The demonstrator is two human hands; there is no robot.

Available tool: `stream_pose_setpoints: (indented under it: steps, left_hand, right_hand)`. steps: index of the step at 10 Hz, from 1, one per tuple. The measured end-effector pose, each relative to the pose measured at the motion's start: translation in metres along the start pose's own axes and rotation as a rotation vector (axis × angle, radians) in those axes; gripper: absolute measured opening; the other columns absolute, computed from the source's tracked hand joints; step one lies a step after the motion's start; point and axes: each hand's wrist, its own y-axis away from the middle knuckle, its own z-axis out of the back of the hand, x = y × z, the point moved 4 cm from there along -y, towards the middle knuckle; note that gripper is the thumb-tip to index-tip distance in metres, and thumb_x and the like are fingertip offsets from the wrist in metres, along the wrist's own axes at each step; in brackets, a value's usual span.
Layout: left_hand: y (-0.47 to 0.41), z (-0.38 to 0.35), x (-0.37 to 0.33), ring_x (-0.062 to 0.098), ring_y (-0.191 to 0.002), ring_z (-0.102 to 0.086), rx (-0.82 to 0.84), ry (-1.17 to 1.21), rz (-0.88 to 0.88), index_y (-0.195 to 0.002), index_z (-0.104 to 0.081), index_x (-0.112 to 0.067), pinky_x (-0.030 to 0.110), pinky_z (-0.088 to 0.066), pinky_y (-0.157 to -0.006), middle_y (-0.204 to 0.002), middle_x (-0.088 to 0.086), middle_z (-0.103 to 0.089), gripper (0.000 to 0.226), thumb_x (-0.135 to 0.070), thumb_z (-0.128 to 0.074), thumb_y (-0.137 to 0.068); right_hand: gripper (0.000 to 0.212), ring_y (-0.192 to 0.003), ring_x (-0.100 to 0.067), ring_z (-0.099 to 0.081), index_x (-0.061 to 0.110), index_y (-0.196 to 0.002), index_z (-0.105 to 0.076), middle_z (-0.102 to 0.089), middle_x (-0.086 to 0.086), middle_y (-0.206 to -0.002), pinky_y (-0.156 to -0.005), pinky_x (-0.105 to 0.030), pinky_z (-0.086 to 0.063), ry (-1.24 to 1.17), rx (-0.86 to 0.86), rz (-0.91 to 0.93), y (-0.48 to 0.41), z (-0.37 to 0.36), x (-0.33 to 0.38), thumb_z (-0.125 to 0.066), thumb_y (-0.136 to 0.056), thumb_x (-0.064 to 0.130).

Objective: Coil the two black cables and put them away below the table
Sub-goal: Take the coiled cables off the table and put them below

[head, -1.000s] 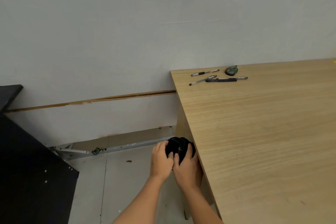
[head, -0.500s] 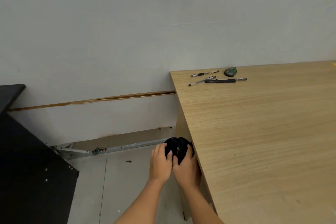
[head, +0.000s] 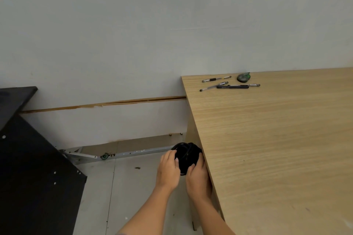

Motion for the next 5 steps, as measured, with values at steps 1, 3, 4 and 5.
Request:
stream_pose_setpoints:
  steps: [1, 3, 4, 5]
  left_hand:
    - [0.007, 0.009, -0.005, 0.014, -0.12, -0.042, -0.025, -0.042, -0.021, -0.133, -0.046, -0.014, 0.026, -0.034, -0.103, -0.131, -0.001, -0.05, 0.038, -0.011, -0.034, -0.098]
    - [0.033, 0.036, -0.024, 0.011, -0.129, -0.036, 0.007, -0.2, -0.036, -0.141, -0.035, -0.015, 0.02, -0.024, -0.106, -0.142, -0.003, -0.04, 0.041, -0.017, -0.033, -0.1]
    - [0.036, 0.062, -0.04, 0.011, -0.135, -0.029, -0.004, -0.26, -0.01, -0.144, -0.029, -0.014, 0.022, -0.02, -0.108, -0.147, -0.003, -0.034, 0.043, -0.021, -0.031, -0.101]
    - [0.028, 0.086, -0.06, 0.013, -0.139, -0.024, -0.032, -0.309, -0.003, -0.146, -0.024, -0.013, 0.025, -0.018, -0.111, -0.151, -0.001, -0.029, 0.046, -0.024, -0.03, -0.102]
  right_hand:
    - [0.051, -0.124, -0.034, -0.05, 0.002, -0.138, -0.043, -0.051, -0.02, -0.136, -0.102, -0.044, -0.043, 0.015, 0.032, 0.038, 0.007, 0.004, 0.001, -0.053, -0.089, 0.011]
    - [0.058, -0.136, -0.031, -0.035, -0.001, -0.147, -0.02, -0.025, -0.021, -0.152, -0.113, -0.039, -0.03, 0.08, 0.18, 0.145, 0.023, 0.028, 0.022, -0.043, -0.096, 0.015]
    - [0.057, -0.14, -0.024, -0.027, 0.003, -0.15, -0.005, -0.007, -0.013, -0.158, -0.113, -0.026, -0.025, 0.076, 0.3, 0.167, 0.019, 0.057, 0.047, -0.03, -0.102, 0.017]
    - [0.053, -0.146, -0.027, -0.013, -0.004, -0.148, -0.01, -0.009, -0.018, -0.158, -0.116, -0.03, -0.017, 0.17, 0.289, 0.272, 0.005, 0.066, 0.068, -0.027, -0.102, 0.014]
